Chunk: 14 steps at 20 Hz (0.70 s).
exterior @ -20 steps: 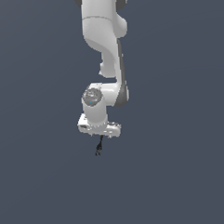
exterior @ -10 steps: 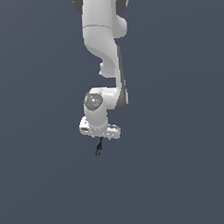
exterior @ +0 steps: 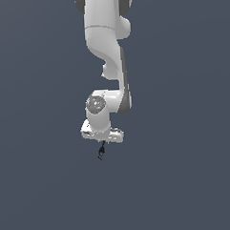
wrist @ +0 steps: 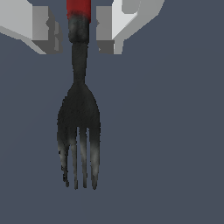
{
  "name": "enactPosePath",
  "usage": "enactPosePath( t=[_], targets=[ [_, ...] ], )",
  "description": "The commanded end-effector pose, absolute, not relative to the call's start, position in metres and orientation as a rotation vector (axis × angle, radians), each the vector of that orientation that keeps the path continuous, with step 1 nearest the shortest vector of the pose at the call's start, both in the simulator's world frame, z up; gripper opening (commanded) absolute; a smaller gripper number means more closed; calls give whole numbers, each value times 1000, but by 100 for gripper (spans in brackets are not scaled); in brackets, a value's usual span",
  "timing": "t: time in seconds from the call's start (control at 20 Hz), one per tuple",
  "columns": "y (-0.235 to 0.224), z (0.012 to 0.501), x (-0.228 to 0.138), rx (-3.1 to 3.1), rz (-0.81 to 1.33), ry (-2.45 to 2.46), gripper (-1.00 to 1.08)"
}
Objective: Pick up the object and move it to a goal position.
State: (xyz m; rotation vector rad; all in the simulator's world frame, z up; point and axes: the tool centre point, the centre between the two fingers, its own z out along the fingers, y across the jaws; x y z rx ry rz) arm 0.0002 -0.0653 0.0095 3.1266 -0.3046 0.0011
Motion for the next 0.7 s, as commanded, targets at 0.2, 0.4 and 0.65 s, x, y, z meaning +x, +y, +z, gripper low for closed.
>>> enactPosePath(
  t=[0.2, 0.4, 0.65],
  targets=[
    [-52, 12, 8, 3127, 2, -305, -100],
    [-30, 15, 19, 3127, 2, -305, -100],
    [6, 20, 39, 3127, 2, -304, -100]
  ],
)
